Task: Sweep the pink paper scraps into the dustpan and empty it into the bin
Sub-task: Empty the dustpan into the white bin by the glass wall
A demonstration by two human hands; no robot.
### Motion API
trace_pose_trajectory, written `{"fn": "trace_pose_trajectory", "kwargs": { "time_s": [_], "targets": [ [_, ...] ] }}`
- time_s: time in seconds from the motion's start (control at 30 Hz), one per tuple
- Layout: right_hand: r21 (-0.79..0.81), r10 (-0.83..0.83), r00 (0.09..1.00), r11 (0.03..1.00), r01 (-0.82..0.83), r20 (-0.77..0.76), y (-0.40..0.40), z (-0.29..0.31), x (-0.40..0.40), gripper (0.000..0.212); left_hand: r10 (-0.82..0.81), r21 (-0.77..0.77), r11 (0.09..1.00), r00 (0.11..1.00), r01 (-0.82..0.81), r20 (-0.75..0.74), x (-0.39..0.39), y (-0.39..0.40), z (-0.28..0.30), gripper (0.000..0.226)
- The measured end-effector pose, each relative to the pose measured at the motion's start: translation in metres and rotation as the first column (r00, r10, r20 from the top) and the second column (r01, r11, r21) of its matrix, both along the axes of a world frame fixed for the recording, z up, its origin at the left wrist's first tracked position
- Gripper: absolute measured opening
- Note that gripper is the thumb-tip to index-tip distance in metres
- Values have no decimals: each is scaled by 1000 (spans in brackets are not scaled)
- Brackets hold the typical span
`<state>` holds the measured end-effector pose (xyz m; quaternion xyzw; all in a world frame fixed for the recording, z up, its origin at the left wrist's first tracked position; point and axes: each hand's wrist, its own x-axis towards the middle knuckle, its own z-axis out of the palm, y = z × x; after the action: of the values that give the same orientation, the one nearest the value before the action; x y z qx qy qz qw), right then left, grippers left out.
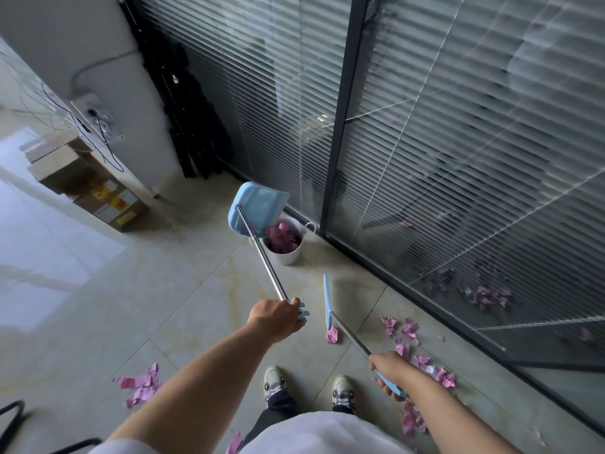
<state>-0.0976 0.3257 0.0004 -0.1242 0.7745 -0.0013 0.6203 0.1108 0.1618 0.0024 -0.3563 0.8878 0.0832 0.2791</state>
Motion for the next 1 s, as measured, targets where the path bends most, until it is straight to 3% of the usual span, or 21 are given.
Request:
{"fn": "trace_pose_trajectory", "kwargs": {
  "time_s": [0.43, 0.6, 0.7, 0.83, 1.0],
  "targets": [
    [-6, -13, 1000, 1000, 13, -9, 0, 0, 4, 10, -139, 11, 990, 976, 139, 171, -3, 17, -1, 51],
    [-23, -3, 1000, 1000, 2, -29, -1, 1, 7, 9, -79, -2, 997, 987, 80, 143, -5, 23, 6, 49],
    [-23, 14, 999, 1000, -14, -33, -2, 0, 7, 11, -101, -3, 995, 993, 102, 53, -7, 25, 12, 40],
    [-37, 88, 995, 995, -89, -47, -4, -4, 3, 27, 181, 8, 983, 981, -181, -69, -14, 25, 22, 51],
    [-36, 232, 971, 972, -234, -50, -11, -2, -9, 24, 502, 131, 865, 823, -485, -265, -10, 37, 26, 48]
  ]
}}
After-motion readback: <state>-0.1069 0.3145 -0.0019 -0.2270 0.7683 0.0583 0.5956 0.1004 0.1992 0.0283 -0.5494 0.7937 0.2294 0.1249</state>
